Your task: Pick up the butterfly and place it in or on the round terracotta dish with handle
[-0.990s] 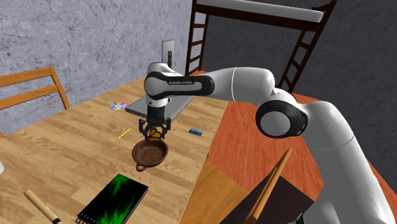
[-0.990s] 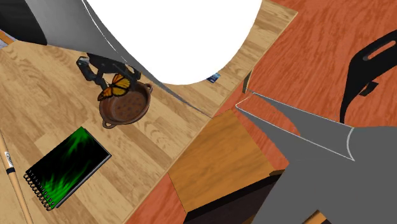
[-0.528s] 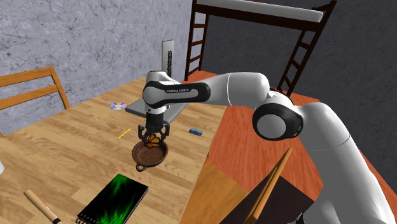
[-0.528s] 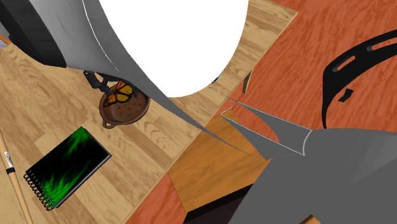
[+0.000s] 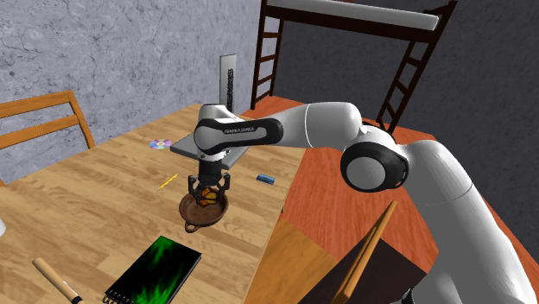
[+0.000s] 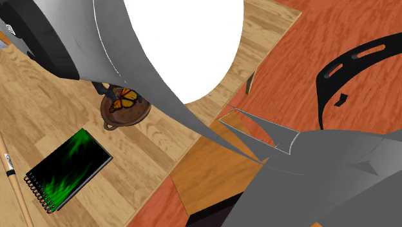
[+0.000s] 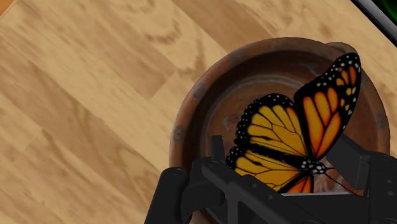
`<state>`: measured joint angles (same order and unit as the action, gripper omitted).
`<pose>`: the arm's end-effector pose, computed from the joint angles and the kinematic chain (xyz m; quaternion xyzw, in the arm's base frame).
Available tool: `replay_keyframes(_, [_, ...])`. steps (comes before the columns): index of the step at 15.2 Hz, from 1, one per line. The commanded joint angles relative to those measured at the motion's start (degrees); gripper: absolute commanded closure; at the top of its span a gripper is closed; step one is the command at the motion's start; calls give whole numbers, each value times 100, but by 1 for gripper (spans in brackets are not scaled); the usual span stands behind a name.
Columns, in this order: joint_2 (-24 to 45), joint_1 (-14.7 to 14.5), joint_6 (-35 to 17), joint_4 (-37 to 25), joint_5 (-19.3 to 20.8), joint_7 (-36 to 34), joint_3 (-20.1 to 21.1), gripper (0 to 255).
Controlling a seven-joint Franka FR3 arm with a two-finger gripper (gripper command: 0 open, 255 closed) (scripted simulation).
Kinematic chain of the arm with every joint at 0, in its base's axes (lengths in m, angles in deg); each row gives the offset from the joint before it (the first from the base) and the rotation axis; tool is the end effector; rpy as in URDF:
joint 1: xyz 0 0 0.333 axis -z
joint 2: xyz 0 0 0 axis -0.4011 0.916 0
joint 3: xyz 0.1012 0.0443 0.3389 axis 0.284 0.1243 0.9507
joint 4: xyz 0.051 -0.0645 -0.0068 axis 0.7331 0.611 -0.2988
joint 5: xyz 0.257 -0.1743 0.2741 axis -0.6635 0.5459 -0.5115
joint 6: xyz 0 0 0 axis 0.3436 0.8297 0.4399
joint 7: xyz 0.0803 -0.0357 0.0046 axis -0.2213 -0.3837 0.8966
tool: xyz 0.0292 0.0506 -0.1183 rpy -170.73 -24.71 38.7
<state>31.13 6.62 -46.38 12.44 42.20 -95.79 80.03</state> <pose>0.7359 0.2985 0.2718 -0.9835 0.1199 0.1205 0.0623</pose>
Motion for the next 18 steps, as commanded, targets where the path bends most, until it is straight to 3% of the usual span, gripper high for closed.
replay_keyframes(1, [3,0,-4,0,0,1,0,255])
replay_keyframes(3, [3,0,-4,0,0,1,0,255])
replay_keyframes(4, [2,0,-4,1,0,1,0,0])
replay_keyframes(9, [2,0,-4,1,0,1,0,0])
replay_keyframes(13, [24,61,729,-748,27,-45,-11,0])
replay_keyframes(18, [24,61,729,-748,27,-45,-11,0])
